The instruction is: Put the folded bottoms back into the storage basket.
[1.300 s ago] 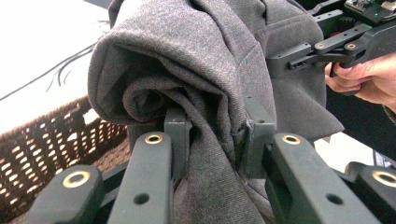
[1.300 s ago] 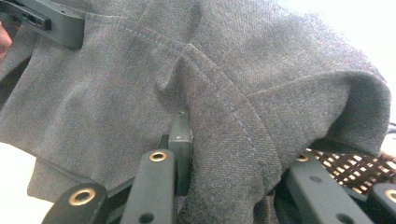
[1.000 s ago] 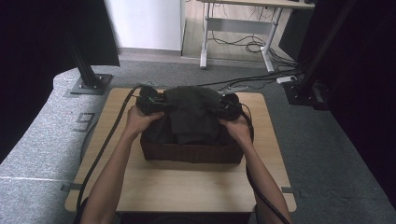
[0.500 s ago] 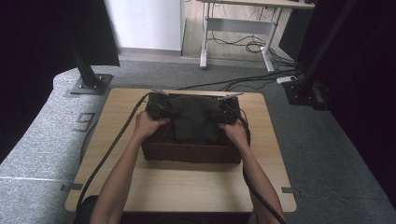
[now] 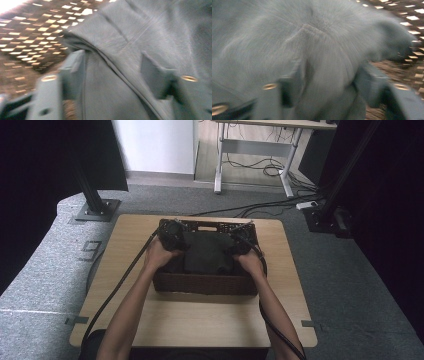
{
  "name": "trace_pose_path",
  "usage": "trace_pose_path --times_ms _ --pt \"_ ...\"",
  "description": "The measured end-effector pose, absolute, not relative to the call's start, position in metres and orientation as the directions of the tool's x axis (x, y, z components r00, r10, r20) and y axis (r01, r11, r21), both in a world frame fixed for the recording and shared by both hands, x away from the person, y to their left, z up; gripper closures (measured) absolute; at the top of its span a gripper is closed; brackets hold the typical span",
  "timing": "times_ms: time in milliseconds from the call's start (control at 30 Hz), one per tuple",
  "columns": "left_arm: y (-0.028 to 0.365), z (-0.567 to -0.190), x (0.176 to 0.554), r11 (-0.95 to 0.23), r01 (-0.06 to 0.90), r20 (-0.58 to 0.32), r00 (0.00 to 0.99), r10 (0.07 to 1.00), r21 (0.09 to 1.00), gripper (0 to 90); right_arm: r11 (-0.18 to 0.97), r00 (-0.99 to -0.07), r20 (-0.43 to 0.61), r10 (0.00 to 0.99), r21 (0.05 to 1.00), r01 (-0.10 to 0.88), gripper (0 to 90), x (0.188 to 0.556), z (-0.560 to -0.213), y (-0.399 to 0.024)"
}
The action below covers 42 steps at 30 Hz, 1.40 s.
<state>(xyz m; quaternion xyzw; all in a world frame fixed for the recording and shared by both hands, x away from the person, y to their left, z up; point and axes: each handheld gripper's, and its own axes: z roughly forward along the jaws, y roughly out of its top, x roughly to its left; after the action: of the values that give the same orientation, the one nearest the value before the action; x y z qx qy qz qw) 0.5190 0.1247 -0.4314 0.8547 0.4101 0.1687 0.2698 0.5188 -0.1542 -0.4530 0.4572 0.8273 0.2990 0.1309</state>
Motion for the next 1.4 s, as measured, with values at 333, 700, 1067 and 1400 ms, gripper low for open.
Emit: trace_pose_path --times_ms 333,700,1067,1400 --pt "0.140 -0.416 0.509 -0.487 0.598 0.010 0.625 0.780 0.637 20.7 0.383 -0.538 0.009 0.843 0.693 0.611 15.9 0.509 -0.436 -0.167" --pt "0.151 -0.409 0.493 -0.466 0.575 -0.049 0.663 0.747 0.673 12.9 0.397 -0.586 0.011 0.811 0.725 0.563 6.6 0.490 -0.425 -0.172" --pt "0.159 -0.400 0.469 -0.499 0.520 -0.002 0.694 0.720 0.694 5.2 0.402 -0.605 -0.001 0.796 0.748 0.528 1.5 0.469 -0.416 -0.184" --pt "0.172 -0.396 0.446 -0.469 0.497 -0.021 0.703 0.711 0.730 2.9 0.403 -0.621 -0.011 0.784 0.770 0.495 0.8 0.445 -0.410 -0.197"
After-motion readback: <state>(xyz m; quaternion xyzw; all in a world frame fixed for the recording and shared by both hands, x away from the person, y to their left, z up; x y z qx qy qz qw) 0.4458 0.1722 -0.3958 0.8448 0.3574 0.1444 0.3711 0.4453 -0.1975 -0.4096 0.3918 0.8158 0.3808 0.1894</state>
